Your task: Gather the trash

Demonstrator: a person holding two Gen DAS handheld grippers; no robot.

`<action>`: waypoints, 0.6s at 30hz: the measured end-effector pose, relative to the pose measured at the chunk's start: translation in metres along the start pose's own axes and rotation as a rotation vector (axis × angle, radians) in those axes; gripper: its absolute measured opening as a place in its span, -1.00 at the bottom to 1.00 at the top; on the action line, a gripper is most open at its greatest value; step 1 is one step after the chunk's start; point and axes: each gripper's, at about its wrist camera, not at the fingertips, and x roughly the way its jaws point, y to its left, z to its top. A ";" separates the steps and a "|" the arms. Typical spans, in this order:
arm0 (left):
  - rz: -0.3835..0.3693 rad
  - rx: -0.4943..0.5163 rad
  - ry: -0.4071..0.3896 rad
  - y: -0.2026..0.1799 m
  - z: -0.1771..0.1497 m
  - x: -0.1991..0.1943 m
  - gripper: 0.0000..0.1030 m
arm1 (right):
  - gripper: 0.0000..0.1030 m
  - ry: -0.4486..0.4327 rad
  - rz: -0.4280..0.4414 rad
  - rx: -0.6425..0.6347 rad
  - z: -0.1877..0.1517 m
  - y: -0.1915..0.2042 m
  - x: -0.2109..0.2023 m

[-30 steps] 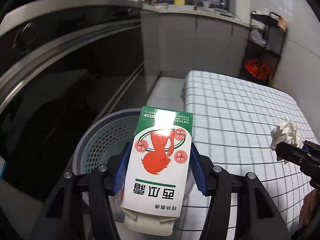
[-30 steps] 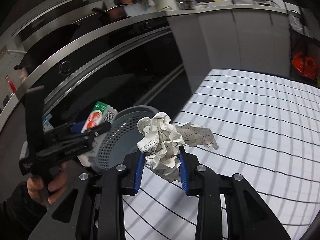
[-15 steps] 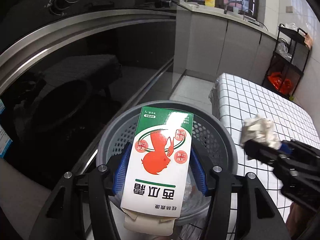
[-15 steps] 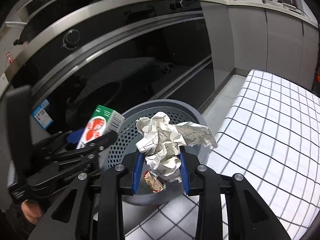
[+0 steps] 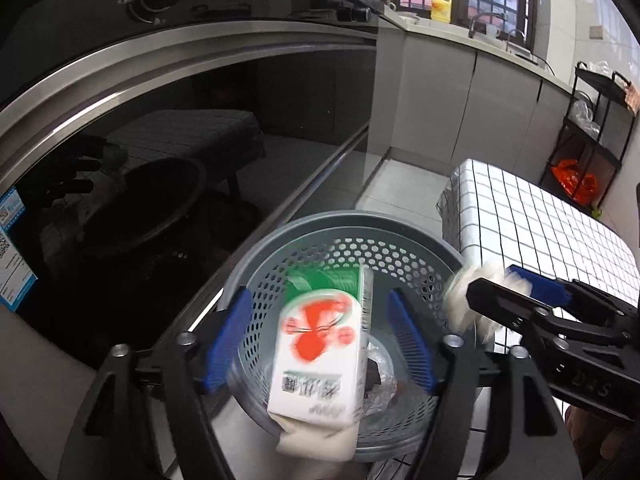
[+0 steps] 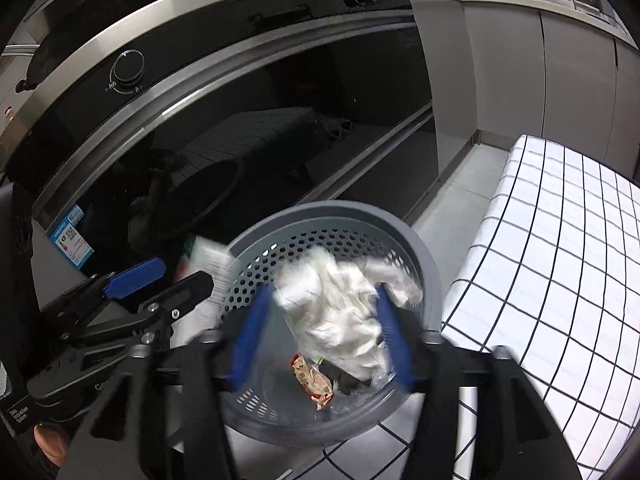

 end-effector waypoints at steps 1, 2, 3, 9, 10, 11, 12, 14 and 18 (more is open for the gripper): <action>0.001 -0.003 -0.003 0.001 0.000 -0.001 0.42 | 0.20 -0.003 0.000 0.000 0.000 0.000 -0.002; 0.004 -0.006 -0.005 0.002 0.000 -0.002 0.42 | 0.20 -0.005 -0.002 0.005 -0.001 0.000 -0.003; 0.008 -0.008 -0.004 0.003 0.000 -0.002 0.42 | 0.20 -0.005 -0.005 0.009 -0.002 0.000 -0.004; 0.050 -0.014 -0.019 0.004 -0.001 -0.006 0.52 | 0.20 0.001 -0.044 0.036 -0.011 -0.002 -0.007; 0.055 -0.017 -0.022 0.005 -0.001 -0.007 0.52 | 0.20 0.003 -0.051 0.042 -0.012 -0.003 -0.008; 0.062 -0.021 -0.024 0.006 0.000 -0.007 0.52 | 0.20 0.003 -0.062 0.046 -0.013 -0.003 -0.008; 0.074 -0.024 -0.027 0.006 0.001 -0.008 0.52 | 0.20 0.002 -0.077 0.048 -0.015 -0.002 -0.009; 0.083 -0.029 -0.028 0.007 0.001 -0.009 0.52 | 0.20 -0.003 -0.104 0.047 -0.017 0.000 -0.010; 0.093 -0.034 -0.035 0.010 0.001 -0.011 0.57 | 0.25 -0.009 -0.161 0.048 -0.021 0.003 -0.010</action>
